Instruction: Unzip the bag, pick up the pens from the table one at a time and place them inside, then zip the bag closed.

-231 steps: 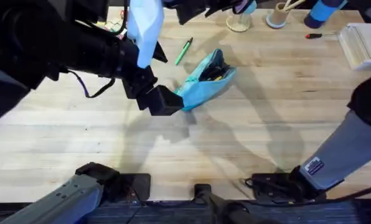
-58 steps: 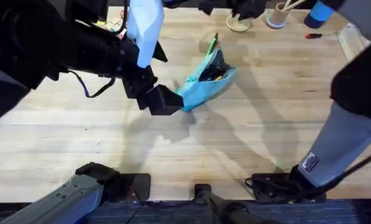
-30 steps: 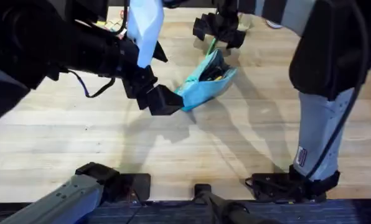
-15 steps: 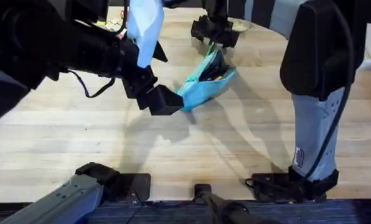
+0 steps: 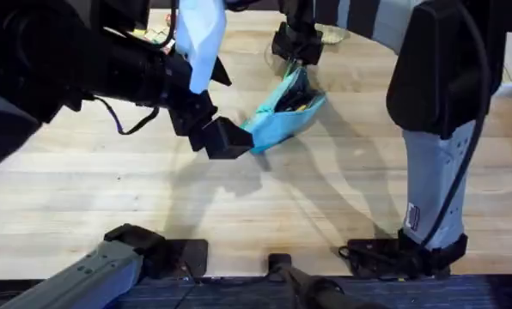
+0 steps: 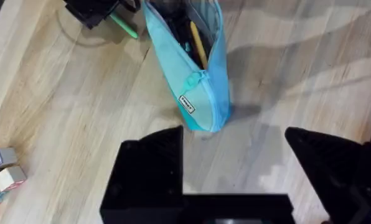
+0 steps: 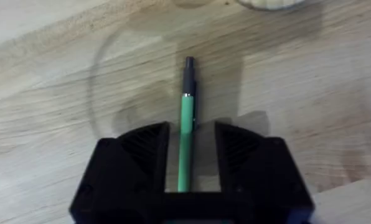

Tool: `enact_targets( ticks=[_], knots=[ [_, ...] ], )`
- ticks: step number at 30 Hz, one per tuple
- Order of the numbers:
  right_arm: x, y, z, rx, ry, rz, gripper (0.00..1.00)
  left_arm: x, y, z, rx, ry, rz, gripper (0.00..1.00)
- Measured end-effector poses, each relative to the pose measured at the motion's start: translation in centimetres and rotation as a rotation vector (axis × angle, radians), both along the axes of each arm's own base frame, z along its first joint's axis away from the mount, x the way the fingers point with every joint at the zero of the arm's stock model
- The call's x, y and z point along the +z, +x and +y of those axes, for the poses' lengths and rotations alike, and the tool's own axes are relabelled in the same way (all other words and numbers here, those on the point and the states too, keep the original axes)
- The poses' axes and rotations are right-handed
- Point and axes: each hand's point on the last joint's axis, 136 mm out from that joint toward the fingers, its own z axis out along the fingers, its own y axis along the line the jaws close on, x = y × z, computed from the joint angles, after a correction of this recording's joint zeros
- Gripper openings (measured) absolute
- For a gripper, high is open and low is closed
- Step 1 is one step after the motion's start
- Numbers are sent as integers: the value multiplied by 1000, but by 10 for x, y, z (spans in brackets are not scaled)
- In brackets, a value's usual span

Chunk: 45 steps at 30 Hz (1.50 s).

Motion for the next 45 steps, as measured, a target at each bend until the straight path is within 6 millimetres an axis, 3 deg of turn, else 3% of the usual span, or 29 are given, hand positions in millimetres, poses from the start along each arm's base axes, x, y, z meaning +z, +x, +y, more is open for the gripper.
enact_targets(
  ticks=[10, 21, 33, 39, 45],
  knots=[
    [1, -3, -2, -15, -6, 10, 44, 0, 0, 0, 0, 0, 0, 994],
    [1, -1, -4, 5, -11, 14, 31, 0, 0, 0, 0, 0, 0, 993],
    [8, 7, 9, 255, -51, 42, 31, 0, 0, 0, 0, 0, 0, 993],
    [24, 10, 14, 324, -58, 21, 31, 0, 0, 0, 0, 0, 0, 993],
    [56, 12, 15, 376, -68, -31, 31, 0, 0, 0, 0, 0, 0, 993]
  ],
)
